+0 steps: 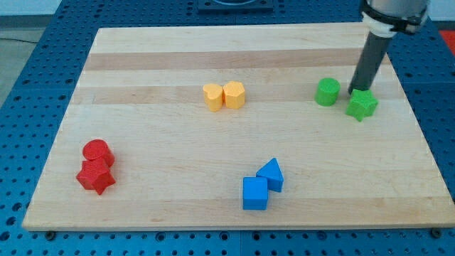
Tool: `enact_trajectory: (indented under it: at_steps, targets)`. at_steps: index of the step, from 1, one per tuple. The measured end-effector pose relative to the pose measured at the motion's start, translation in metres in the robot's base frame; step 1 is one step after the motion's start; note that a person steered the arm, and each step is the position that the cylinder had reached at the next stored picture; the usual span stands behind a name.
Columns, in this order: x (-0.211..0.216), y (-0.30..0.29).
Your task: Move your arm to the left of the yellow heart
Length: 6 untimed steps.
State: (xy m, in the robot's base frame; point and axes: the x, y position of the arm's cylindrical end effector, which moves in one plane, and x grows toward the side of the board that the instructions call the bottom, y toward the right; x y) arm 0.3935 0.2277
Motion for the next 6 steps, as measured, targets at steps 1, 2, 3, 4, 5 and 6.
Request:
enact_trajectory:
  at_steps: [1, 2, 3, 4, 5, 6]
  targets:
    - [0.036, 0.071]
    - [0.105, 0.033]
    - [0.117, -0.098]
    - [0.069, -0.172]
    - [0.048, -0.252]
    - [0.022, -0.322]
